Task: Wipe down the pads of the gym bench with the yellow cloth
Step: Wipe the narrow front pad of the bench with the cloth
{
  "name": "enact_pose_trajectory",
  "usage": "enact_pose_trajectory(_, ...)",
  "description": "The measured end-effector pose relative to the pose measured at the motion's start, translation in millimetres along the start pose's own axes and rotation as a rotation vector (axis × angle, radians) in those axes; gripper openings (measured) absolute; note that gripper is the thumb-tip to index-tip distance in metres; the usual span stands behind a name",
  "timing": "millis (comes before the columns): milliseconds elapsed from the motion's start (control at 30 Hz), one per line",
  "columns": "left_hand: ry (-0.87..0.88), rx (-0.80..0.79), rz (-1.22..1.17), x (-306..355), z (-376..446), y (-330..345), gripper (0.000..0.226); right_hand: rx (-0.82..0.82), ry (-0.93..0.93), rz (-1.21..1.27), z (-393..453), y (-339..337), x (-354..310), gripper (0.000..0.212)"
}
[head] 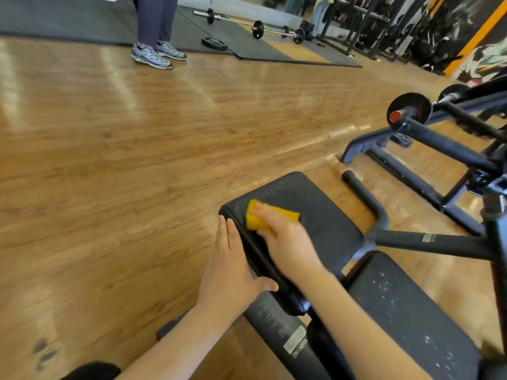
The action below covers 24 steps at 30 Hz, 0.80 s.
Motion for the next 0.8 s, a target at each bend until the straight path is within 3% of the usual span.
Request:
enact_pose_trajectory(67, -0.004, -0.005, 0.003, 0.6, -0.5, -1.3, 0.141, -0.045, -0.058, 0.038, -11.2, 5.7, -11.0, 0.044)
enact_pose_trajectory(133, -0.005, -0.010, 0.001, 1.1, -1.0, -2.4, 0.141, -0.064, 0.002, 0.183, -8.9, -4.6, -8.5, 0.041)
enact_pose_trajectory(233, -0.007, -0.022, 0.001, 1.8, -1.4, -2.4, 0.138, 0.065, 0.084, 0.318, 10.1, -36.2, 4.7, 0.035)
enact_pose_trajectory(367, -0.008, -0.037, 0.004, 2.5, 0.2, 0.1, 0.138, 0.255, 0.236, 0.084, 49.0, -80.5, 52.9, 0.032)
enact_pose_trajectory(533, 0.004, -0.035, 0.003, 0.7, 2.3, 3.3, 0.140, 0.162, 0.408, -0.079, 71.1, -70.8, 87.5, 0.036)
enact_pose_trajectory(633, 0.001, -0.035, -0.005, -0.7, 2.4, 3.6, 0.140, 0.148, 0.308, -0.057, 64.4, -48.5, 60.6, 0.040)
enact_pose_trajectory(800, -0.004, -0.040, -0.026, 0.1, 0.0, 1.8, 0.139, -0.092, -0.016, 0.046, 14.6, -3.4, 2.8, 0.044)
Point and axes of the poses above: each hand's wrist, its own z-axis towards the middle knuckle, its own y-axis out of the palm, x = y × z, the point moved 4 cm from there along z, towards the middle knuckle, and after that the axes turned 6 degrees about z, right-handed, at the moved point
